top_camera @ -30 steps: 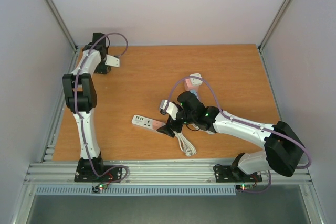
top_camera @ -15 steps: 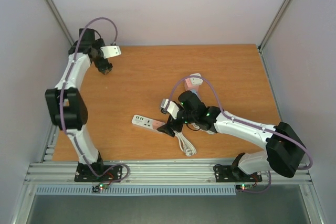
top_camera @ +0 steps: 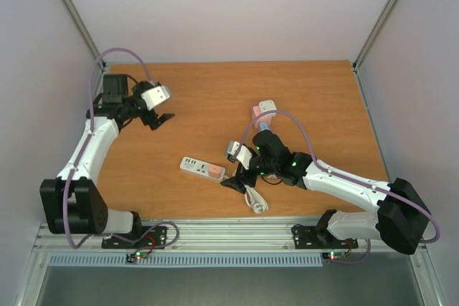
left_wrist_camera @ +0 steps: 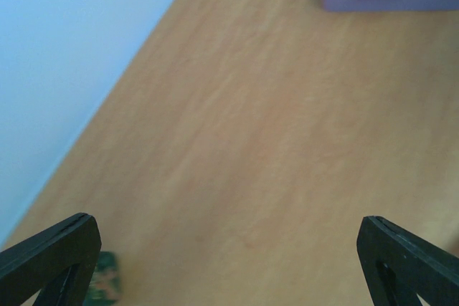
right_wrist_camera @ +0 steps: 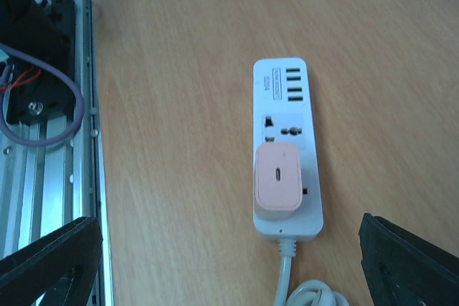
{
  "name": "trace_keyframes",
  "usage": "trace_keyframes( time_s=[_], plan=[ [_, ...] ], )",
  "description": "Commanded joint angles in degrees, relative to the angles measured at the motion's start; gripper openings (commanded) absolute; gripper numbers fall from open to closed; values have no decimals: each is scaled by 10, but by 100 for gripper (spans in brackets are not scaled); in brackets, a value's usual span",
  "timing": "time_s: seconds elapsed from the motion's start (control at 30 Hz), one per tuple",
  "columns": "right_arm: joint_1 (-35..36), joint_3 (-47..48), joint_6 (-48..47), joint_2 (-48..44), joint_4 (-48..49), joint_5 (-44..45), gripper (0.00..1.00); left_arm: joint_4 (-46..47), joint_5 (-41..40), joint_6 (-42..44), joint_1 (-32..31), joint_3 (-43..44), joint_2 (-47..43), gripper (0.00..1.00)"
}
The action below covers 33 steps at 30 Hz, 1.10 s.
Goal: Pull the plug off the socket
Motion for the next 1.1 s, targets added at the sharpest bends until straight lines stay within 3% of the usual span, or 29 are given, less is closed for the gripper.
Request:
trace_keyframes(
  time_s=[0.0,0.13,0.27,0.5,0.73,1.07],
  plan=[
    [-1,-19,-19,-16,11,-1,99,30,47,-48,-23,-90,-67,100],
    [-1,-28,-33,-14,0,-3,99,63,-21,-101,-84,-161,-102,100],
    [-2,-30,-43,-2,-12,2,99,16,58,-71,-96,-195,-121,100],
    [0,-33,-42,22,-4,14,99,-97,156,81,-148,-216,-101,95],
    [1,-59,-70,27,31,49,99,-2,129,66,-226,-260,-97,77],
    [0,-77,-91,48,82,58,96,56,59,36,-311,-250,-24,67]
  ],
)
